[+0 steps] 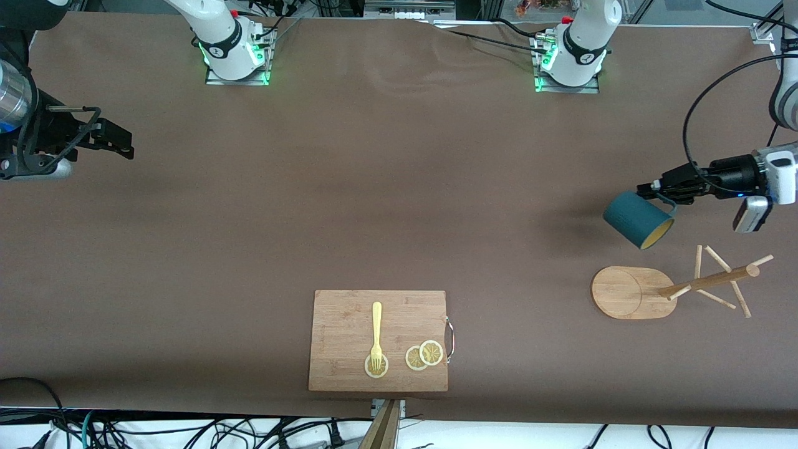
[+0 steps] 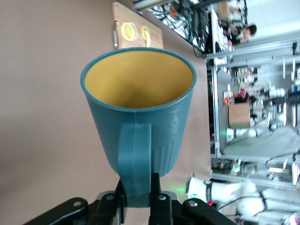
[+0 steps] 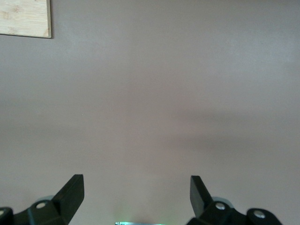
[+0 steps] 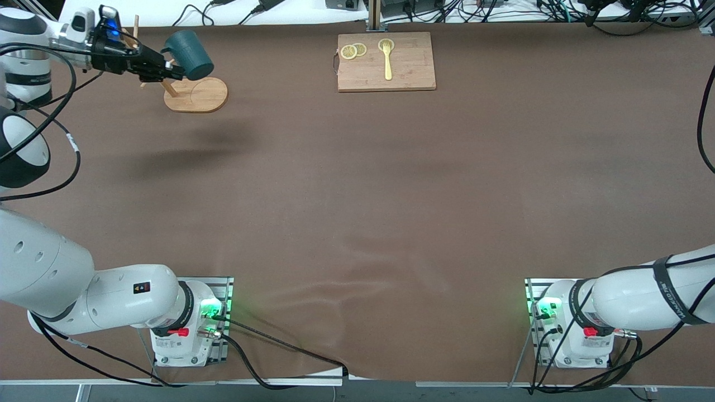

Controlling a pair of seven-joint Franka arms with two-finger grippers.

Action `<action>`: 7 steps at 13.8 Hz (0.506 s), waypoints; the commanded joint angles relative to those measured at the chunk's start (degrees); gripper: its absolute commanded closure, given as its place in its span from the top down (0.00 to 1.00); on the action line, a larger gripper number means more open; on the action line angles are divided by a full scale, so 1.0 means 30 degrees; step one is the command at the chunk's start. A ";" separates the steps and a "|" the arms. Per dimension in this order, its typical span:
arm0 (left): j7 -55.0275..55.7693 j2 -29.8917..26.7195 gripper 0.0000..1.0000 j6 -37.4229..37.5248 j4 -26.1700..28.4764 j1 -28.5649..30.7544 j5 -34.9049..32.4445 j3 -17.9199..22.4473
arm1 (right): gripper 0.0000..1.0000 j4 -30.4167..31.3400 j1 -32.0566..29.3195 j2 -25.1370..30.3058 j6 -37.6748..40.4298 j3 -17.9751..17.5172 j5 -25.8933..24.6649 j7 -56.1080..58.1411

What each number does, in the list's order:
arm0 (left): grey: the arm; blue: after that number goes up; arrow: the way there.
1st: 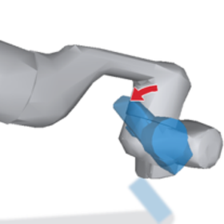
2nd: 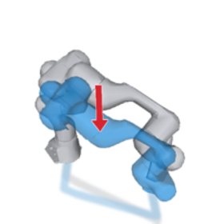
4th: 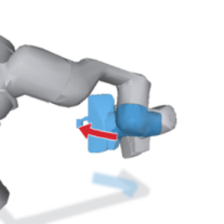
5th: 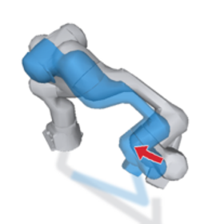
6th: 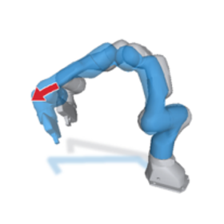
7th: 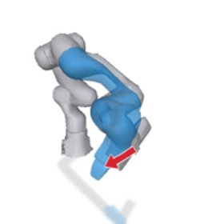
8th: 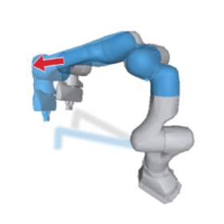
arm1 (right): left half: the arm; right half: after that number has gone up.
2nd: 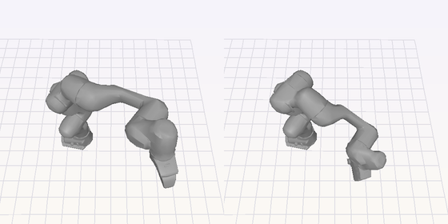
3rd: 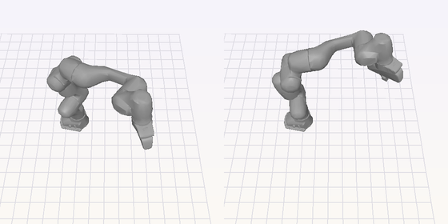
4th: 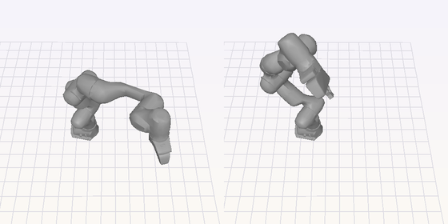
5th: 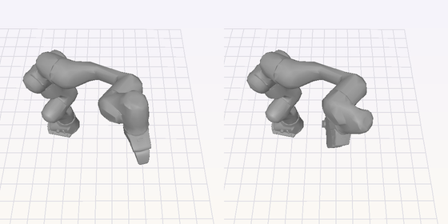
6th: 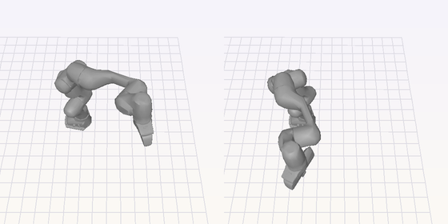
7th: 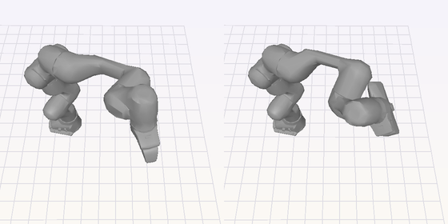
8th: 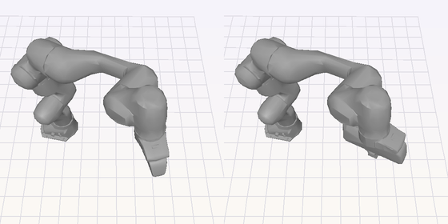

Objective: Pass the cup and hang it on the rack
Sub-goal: 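Lift the mug by its handle and carry it toward the wooden rack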

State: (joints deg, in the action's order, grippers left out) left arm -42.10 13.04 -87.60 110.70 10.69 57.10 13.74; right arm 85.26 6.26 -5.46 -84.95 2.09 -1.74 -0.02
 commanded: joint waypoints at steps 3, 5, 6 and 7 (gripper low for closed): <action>0.5149 0.0370 0.00 0.1660 -0.0279 0.1005 0.1970 0.0400 | 1.00 -0.0119 -0.0005 0.0121 0.0278 -0.0110 -0.0240 -0.0256; 0.5887 0.0778 0.00 0.2682 -0.0134 0.1386 0.2993 0.0489 | 1.00 -0.0148 -0.0005 0.0149 0.0278 -0.0111 -0.0239 -0.0256; 0.6122 0.1070 0.00 0.3094 -0.0104 0.1736 0.3550 0.0489 | 1.00 -0.0119 -0.0005 0.0121 0.0278 -0.0111 -0.0239 -0.0256; 0.6124 0.1334 0.00 0.3504 -0.0104 0.2000 0.3874 0.0489 | 1.00 -0.0119 -0.0005 0.0149 0.0278 -0.0111 -0.0239 -0.0256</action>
State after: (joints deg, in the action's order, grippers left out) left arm -25.08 15.03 -80.21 110.83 14.97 65.69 15.19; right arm 85.26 6.26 -5.46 -84.94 2.09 -1.74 -0.02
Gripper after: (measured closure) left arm 0.789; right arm 0.000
